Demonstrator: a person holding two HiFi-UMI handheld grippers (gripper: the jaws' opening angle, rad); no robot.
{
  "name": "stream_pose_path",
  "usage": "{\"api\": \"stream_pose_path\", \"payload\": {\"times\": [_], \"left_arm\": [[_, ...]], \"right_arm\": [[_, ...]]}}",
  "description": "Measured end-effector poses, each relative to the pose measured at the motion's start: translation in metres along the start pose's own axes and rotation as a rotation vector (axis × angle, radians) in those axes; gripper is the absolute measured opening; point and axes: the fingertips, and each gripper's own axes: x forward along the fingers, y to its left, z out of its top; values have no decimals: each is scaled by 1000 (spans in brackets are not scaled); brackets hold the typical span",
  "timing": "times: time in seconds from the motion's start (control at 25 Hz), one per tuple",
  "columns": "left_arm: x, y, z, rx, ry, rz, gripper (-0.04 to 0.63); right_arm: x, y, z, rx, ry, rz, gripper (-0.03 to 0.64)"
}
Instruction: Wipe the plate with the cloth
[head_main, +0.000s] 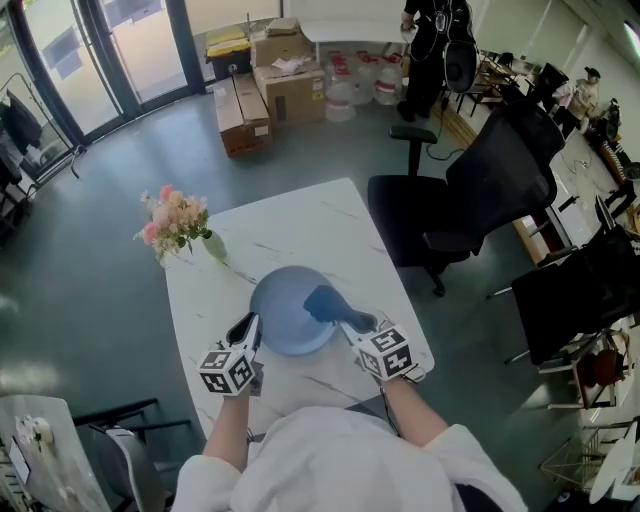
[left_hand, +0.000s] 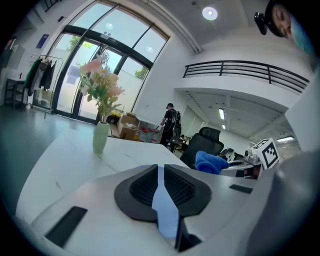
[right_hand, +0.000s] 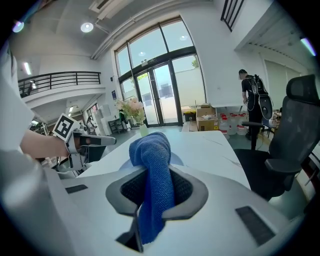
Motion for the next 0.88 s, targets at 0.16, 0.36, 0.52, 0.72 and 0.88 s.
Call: {"api": "stream_pose_path", "payload": {"times": [0.16,0.36,0.52,0.72,0.88], "left_arm": [[-14,-13,12,26,-55,-26,44],[-28,-26,21,106,-79,-22,38],[-39,-38,25,160,-96,-22,37],[-52,-45,15,181,-98,-12,35],[-59,-44,-2,146,-76,-7,33]], "right_arm": [[-4,2,-3,18,-6,-3,92],[-11,4,-7,35,-13,-11,92],[-17,6,-6,46,-29,-21,92],[-22,11,-13,52,-32,-28,92],[-24,17,-22,58,-21,-24,92]]}}
